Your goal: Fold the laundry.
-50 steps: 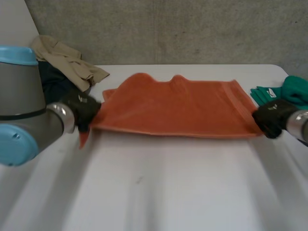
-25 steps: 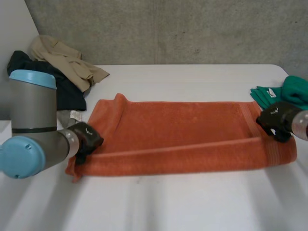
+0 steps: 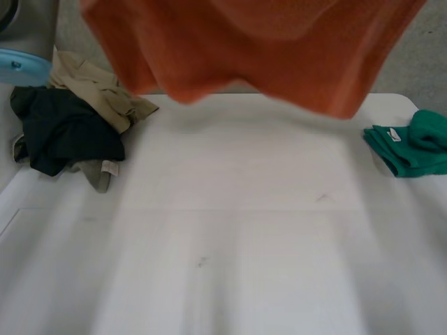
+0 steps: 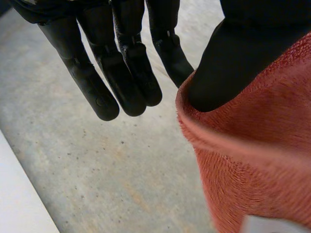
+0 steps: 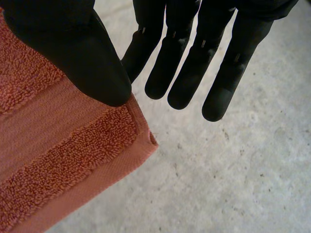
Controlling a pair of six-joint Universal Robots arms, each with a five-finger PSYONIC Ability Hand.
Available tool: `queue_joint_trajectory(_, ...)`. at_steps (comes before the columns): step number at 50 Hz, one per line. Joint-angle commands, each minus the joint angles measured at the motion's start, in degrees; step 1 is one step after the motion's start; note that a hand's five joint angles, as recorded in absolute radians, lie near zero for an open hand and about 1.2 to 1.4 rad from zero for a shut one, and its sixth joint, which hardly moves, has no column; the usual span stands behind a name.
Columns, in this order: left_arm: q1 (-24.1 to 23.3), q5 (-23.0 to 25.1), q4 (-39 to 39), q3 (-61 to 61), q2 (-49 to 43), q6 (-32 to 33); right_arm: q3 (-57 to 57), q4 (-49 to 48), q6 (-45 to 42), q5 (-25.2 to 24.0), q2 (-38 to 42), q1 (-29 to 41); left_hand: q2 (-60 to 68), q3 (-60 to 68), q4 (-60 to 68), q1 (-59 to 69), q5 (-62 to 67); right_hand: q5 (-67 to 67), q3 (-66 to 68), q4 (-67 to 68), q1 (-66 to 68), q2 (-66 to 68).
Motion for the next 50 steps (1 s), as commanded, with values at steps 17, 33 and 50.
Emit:
queue_joint_trajectory(17,5.23,9.1,-0.16,-35.63,-5.51,5.7,26.0,14.21,-9.29,-9.87,4.53,-1.35,11.37,11.67,11.25,13.47,13.3,11.89,11.9,11.37,14.6,12.55)
queue_joint_trajectory(33,7.78,8.14,-22.97,-60.76,11.52,27.14,41.81,43.45,-37.31,-10.14,-11.71,-11.01,11.37,11.67,11.25,13.47,13.3,11.89,11.9,11.37,14.6,12.55)
queue_joint_trajectory(50,5.58,6.55,-34.18,-56.66,14.98,31.29,45.35,49.65,-47.29,-14.18,-15.34,-14.89,11.37,11.67,11.25,13.47,13.3,11.89,11.9,11.37,14.6,12.55)
